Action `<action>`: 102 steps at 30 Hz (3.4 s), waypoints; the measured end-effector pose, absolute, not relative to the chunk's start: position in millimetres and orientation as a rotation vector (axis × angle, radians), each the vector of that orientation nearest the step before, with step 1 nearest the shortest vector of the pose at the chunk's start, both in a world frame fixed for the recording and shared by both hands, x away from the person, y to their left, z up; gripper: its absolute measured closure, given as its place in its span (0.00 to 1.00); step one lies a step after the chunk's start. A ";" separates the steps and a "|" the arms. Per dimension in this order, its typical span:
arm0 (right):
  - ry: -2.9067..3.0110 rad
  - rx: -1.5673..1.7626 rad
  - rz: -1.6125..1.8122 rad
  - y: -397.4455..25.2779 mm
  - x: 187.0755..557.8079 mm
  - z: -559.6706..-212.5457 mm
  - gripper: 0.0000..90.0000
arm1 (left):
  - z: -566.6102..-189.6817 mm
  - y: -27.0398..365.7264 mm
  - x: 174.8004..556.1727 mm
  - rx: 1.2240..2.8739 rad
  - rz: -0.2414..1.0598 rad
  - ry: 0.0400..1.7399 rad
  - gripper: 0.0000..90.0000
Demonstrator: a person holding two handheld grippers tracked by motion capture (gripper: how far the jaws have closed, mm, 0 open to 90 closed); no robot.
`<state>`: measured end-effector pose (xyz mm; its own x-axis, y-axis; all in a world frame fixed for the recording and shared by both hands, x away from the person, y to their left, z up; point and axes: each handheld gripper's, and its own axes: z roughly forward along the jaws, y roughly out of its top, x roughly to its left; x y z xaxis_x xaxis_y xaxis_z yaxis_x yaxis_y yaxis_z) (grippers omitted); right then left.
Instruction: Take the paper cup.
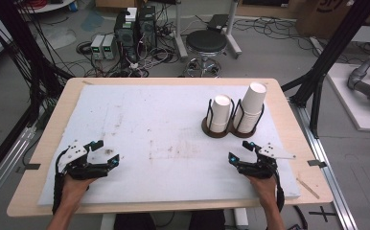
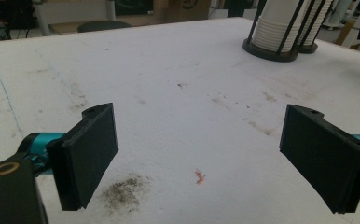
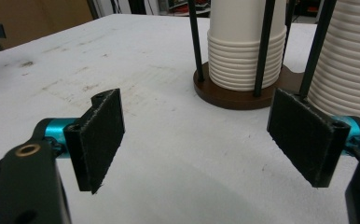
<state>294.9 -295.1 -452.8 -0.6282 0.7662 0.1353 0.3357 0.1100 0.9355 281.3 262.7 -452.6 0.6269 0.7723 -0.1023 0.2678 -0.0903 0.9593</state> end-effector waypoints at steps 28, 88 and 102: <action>2.034 1.098 1.531 -292.3 298.0 -449.8 0.22 | -452.6 261.8 281.3 1.658 0.534 0.874 0.12; 2.093 0.877 1.435 -321.9 363.2 -263.4 0.21 | -452.5 260.6 283.5 1.678 0.524 0.881 0.12; 2.133 0.925 1.332 -325.9 388.0 -238.6 0.21 | -452.4 260.6 283.7 1.681 0.521 0.884 0.12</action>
<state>388.0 -325.9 -238.6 -0.6693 0.7424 -0.0298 0.2994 0.3062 0.9037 283.7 260.6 -452.4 0.6234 0.7755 -0.1000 0.2878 -0.1087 0.9515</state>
